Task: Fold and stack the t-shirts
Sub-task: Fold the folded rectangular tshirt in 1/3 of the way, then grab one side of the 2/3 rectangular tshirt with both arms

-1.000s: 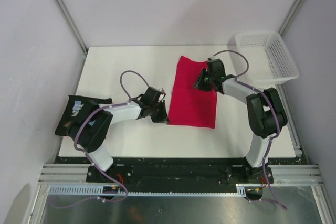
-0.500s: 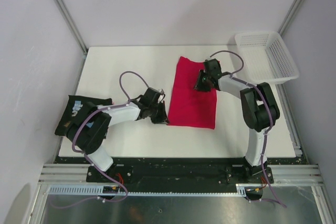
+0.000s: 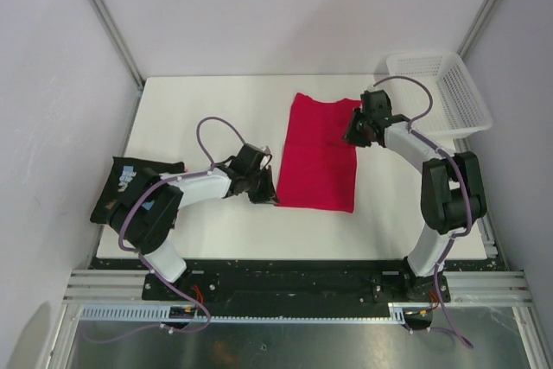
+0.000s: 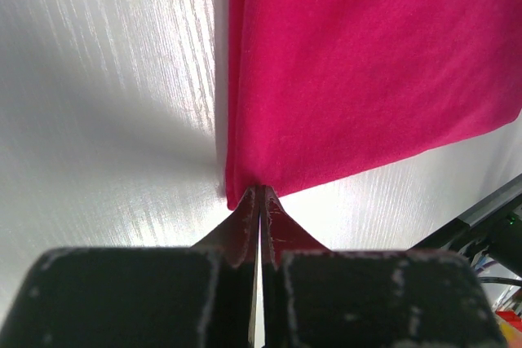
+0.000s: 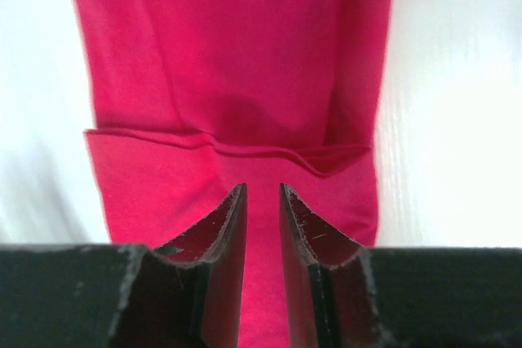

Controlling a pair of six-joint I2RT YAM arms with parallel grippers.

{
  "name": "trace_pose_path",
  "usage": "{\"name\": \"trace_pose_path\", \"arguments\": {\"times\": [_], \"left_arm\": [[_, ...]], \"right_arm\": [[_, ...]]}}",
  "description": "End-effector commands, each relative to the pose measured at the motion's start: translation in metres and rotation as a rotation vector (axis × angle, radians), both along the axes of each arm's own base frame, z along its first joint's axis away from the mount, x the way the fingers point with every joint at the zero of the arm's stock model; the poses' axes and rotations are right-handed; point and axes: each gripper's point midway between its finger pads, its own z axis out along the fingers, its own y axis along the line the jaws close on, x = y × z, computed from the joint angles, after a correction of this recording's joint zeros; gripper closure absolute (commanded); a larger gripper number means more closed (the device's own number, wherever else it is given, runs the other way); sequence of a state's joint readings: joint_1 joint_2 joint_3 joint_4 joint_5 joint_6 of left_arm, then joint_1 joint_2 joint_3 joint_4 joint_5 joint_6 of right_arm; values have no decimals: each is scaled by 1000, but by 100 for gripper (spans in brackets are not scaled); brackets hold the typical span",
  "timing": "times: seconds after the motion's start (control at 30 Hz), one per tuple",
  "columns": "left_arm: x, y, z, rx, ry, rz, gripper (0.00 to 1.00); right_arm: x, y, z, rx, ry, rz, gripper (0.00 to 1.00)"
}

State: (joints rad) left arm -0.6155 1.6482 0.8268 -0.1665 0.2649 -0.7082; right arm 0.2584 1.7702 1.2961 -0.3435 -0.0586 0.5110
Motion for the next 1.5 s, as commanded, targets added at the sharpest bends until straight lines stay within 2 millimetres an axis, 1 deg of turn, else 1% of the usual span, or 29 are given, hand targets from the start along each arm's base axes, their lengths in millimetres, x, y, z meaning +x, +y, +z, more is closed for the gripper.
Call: {"name": "trace_pose_path", "arguments": {"times": [0.0, 0.17, 0.23, 0.33, 0.4, 0.47, 0.53, 0.6, 0.67, 0.73, 0.77, 0.83, 0.97, 1.03, 1.07, 1.13, 1.2, 1.33, 1.47], "left_arm": [[11, -9, 15, -22, -45, -3, 100], [10, -9, 13, -19, -43, -5, 100], [11, -9, 13, -19, -43, -5, 100], [11, -9, 14, -19, -44, -5, 100], [11, -9, 15, -22, -47, -7, 100], [12, -10, 18, -28, -54, -12, 99], [13, -12, 21, -33, -61, -16, 97], [15, -12, 25, -40, -70, -17, 96], [17, -14, 30, -53, -79, -18, 94], [20, -15, 37, -68, -91, -19, 93], [20, -16, 40, -75, -97, -20, 92], [22, -17, 47, -89, -107, -24, 90], [24, -20, 58, -116, -125, -30, 89], [24, -19, 63, -126, -134, -32, 89], [24, -19, 64, -129, -136, -33, 88], [23, -18, 66, -132, -137, -32, 88], [23, -16, 66, -132, -137, -32, 88], [21, -12, 64, -128, -134, -28, 88], [18, -6, 59, -118, -129, -20, 88]], "right_arm": [[-16, -11, -33, 4, 78, 13, 74], [-16, -25, -68, -11, 143, -20, 75], [-14, -29, -77, -8, 161, -37, 75], [-14, -31, -84, 5, 177, -47, 75], [-14, -30, -81, 13, 176, -48, 75], [-15, -30, -70, 13, 160, -46, 73], [-17, -32, -54, 10, 138, -47, 70], [-23, -36, -32, 1, 114, -61, 67], [-36, -39, -16, -15, 111, -68, 66], [-58, -39, -12, -26, 121, -65, 65], [-71, -38, -13, -22, 130, -61, 65], [-99, -32, -18, 4, 152, -43, 64], [-156, -23, -40, 57, 216, -27, 64], [-177, -20, -48, 82, 233, -29, 64], [-184, -20, -49, 89, 230, -33, 63], [-195, -20, -53, 105, 228, -39, 62], [-200, -19, -55, 123, 222, -43, 62], [-203, -20, -54, 133, 211, -52, 61], [-200, -18, -52, 147, 199, -62, 60]]}}
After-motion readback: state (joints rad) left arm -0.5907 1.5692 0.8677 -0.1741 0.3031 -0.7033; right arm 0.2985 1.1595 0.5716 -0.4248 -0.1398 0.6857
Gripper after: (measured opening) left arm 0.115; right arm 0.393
